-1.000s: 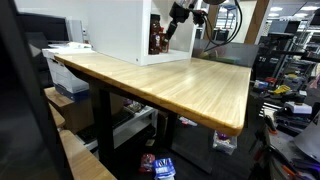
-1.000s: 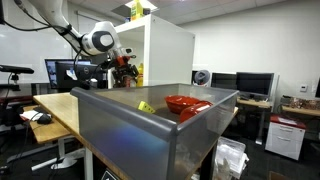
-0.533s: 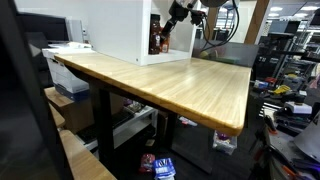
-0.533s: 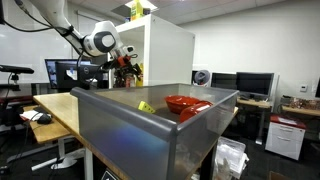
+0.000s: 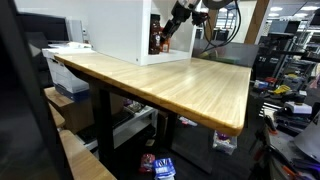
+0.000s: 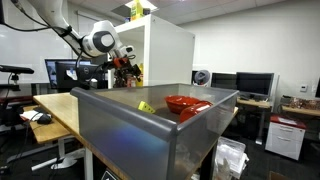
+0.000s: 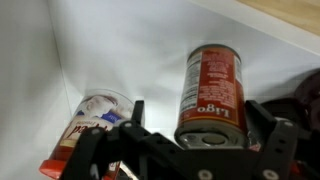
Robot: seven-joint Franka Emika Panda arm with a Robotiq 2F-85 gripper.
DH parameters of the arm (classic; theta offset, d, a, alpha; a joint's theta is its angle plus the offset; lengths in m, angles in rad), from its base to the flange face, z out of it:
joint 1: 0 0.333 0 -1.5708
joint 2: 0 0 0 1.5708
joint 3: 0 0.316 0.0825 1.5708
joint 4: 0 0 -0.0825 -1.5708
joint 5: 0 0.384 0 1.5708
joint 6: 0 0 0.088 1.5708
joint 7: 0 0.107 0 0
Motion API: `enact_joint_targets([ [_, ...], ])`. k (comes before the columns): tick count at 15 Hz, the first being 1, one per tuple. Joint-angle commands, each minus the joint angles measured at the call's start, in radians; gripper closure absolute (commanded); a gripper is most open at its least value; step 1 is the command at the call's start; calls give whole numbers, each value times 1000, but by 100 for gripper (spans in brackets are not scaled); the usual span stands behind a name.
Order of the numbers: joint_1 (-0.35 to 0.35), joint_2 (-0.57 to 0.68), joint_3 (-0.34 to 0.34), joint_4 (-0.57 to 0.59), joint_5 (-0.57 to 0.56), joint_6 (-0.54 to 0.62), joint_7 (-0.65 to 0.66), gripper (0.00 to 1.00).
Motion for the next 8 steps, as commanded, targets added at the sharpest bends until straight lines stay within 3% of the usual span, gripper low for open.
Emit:
enact_joint_targets([
  [1,0,-56,-6,-74,-53,28,76,0],
  [8,-9,-80,-19,-118,-156,110,237,0],
])
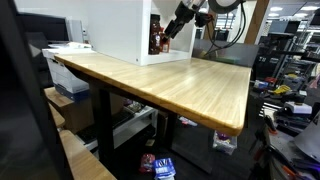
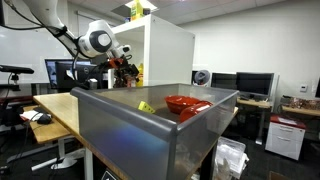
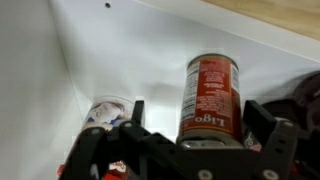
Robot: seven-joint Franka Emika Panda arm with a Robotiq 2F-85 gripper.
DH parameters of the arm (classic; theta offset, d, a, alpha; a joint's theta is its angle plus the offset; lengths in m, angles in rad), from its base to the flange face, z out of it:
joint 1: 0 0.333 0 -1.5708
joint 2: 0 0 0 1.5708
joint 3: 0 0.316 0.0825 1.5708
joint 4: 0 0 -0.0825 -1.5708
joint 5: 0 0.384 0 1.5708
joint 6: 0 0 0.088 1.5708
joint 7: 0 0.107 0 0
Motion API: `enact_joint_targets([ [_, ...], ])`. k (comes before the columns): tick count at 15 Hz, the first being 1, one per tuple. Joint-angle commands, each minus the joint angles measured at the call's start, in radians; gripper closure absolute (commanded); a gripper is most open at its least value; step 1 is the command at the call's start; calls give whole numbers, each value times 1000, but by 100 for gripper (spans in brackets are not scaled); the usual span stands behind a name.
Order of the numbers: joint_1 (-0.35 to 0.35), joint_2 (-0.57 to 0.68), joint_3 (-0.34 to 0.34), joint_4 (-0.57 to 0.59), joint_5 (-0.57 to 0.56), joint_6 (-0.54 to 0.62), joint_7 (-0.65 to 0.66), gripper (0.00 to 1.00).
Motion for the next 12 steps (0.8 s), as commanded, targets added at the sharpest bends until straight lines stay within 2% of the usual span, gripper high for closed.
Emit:
enact_joint_targets([
  [1,-10,-39,-9,-56,-88,59,134,0],
  [7,-13,-62,-14,-93,-182,91,366,0],
  [9,-23,-64,-20,-100,-281,150,501,0],
  [12,-34,-59,-24,-92,-386,184,632,0],
])
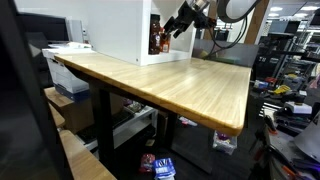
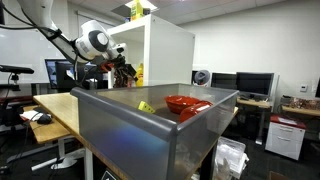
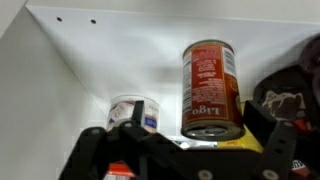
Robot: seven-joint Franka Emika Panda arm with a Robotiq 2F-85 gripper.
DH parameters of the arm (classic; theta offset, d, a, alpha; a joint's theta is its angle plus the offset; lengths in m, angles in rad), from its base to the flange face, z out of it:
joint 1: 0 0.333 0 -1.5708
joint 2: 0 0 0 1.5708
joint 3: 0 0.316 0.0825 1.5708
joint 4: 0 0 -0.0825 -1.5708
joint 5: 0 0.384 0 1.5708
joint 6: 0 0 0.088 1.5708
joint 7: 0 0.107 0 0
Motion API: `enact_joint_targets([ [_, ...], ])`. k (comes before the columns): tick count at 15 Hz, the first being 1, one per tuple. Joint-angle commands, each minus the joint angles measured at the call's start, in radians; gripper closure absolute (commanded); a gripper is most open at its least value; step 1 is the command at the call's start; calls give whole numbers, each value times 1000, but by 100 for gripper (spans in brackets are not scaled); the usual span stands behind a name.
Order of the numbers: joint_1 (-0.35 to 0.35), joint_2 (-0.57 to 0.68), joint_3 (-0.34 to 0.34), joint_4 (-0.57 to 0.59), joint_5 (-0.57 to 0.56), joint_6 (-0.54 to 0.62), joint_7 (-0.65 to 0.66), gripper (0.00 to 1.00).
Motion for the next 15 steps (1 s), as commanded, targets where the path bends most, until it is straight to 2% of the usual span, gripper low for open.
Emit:
enact_joint_targets([
  [1,-27,-24,-4,-24,-144,54,179,0],
  [6,-28,-22,-7,-28,-285,70,338,1],
  [7,-27,-22,-7,-27,-304,73,360,19],
  [8,-27,-21,-7,-26,-326,73,382,26],
  [9,-26,-21,-7,-26,-343,74,401,26],
  [10,-26,-21,-7,-25,-362,77,419,30],
  [15,-28,-17,-14,-22,-454,108,487,60],
])
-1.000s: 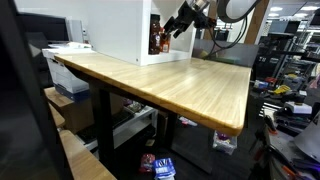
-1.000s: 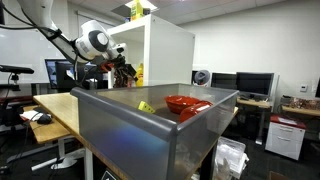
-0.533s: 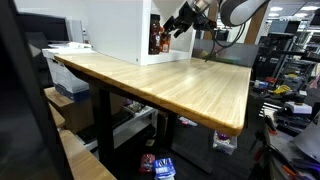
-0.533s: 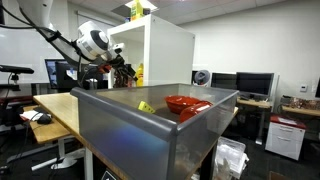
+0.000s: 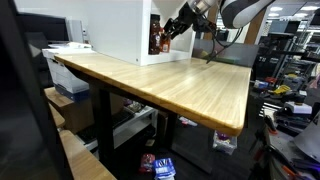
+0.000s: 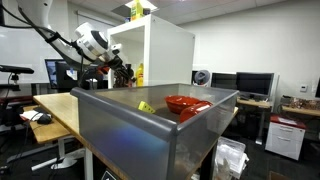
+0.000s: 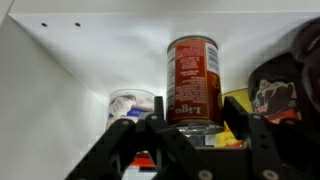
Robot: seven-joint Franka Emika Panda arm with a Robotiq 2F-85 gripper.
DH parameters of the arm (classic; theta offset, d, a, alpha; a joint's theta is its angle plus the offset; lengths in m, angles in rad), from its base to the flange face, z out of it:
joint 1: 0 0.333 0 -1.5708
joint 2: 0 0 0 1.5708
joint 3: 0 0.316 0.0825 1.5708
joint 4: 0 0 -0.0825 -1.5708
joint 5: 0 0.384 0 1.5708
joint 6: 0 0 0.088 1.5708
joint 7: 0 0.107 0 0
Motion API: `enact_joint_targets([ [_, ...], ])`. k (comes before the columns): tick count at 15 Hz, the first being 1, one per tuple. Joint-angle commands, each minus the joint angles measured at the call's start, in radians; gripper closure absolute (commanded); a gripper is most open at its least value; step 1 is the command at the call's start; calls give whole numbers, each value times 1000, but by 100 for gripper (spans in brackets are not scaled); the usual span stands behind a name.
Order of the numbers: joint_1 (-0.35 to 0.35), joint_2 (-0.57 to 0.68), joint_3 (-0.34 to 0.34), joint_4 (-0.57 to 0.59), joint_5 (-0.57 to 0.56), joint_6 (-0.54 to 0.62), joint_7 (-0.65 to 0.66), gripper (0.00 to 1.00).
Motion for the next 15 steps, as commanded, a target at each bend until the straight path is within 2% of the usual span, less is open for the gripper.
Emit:
enact_joint_targets([
  [1,-15,-16,-7,-19,-87,44,69,66],
  [2,-14,-14,-10,-23,-90,51,63,69],
  [5,-13,-14,-20,-31,-87,72,41,69],
  [7,-11,-14,-32,-52,-53,112,-19,69],
  [11,-1,2,-76,-115,-1,263,-187,69],
  [14,8,23,-105,-139,-32,353,-242,69],
  [15,-27,25,-60,-171,94,378,-383,69],
])
